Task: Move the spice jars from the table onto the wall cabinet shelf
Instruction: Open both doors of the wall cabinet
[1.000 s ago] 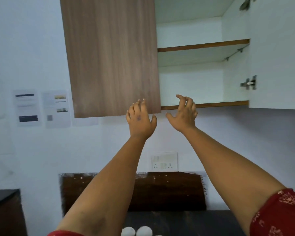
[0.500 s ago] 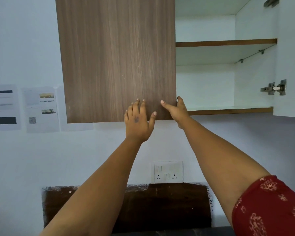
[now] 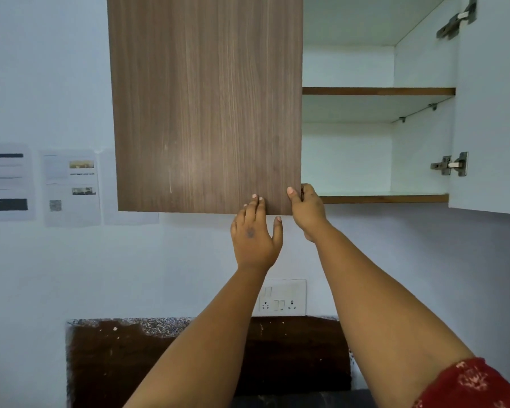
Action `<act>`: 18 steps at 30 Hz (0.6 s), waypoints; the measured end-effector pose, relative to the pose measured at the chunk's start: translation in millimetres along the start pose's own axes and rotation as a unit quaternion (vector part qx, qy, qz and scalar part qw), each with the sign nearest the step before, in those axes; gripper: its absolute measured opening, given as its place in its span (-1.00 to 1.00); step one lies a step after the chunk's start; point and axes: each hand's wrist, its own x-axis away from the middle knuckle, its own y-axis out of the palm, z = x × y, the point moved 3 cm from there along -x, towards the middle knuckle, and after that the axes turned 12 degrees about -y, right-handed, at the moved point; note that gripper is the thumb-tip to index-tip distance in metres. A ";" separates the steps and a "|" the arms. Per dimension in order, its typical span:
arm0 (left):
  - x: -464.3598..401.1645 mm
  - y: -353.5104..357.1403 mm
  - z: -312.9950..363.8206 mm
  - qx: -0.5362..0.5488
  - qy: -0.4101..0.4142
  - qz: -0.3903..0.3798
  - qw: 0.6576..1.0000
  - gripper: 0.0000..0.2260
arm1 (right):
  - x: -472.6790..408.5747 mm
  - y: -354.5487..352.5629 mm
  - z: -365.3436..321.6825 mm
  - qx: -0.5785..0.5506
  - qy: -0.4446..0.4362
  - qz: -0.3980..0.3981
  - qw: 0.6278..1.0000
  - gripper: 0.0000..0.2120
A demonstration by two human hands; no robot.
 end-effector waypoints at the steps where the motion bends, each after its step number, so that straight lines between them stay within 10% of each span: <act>1: 4.0 -7.6 2.3 0.005 -0.005 0.004 1.000 -0.51 | 6.5 -2.3 -7.1 0.003 -0.002 0.001 1.000 -0.65; 18: 62.4 -212.5 -13.1 0.045 -0.076 -0.021 0.996 -0.64 | 156.4 17.2 -201.0 0.027 -0.032 0.005 0.999 -0.84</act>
